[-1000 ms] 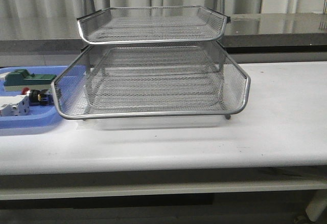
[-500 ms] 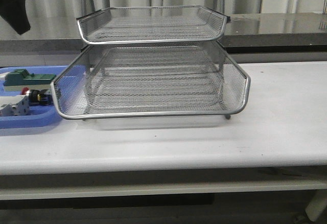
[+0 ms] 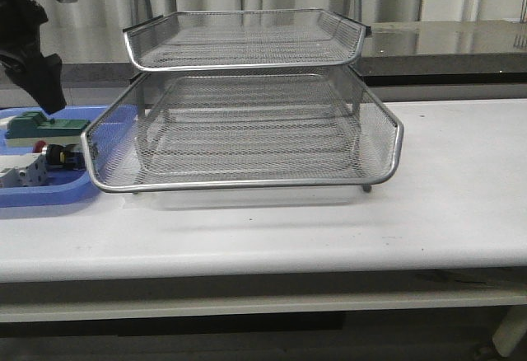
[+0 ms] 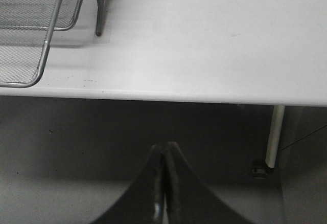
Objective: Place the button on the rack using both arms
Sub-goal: 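Lower the left gripper into the blue tray and grasp the red button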
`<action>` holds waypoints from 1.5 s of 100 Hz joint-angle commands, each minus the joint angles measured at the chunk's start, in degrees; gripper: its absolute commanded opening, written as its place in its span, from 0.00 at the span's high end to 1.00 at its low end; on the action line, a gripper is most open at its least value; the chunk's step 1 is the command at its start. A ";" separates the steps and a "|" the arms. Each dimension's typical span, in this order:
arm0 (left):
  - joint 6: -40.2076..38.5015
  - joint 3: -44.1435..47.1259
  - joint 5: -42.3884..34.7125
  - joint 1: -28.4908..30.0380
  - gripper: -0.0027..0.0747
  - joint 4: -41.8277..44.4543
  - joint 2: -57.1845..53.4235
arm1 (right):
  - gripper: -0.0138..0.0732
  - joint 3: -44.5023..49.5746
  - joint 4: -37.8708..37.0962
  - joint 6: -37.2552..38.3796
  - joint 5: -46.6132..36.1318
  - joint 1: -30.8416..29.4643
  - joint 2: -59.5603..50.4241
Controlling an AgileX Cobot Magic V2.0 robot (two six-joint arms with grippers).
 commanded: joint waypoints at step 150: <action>4.79 -8.48 -4.58 -1.55 0.23 -0.26 11.37 | 0.92 -1.92 -1.04 -0.22 -3.08 -0.32 0.00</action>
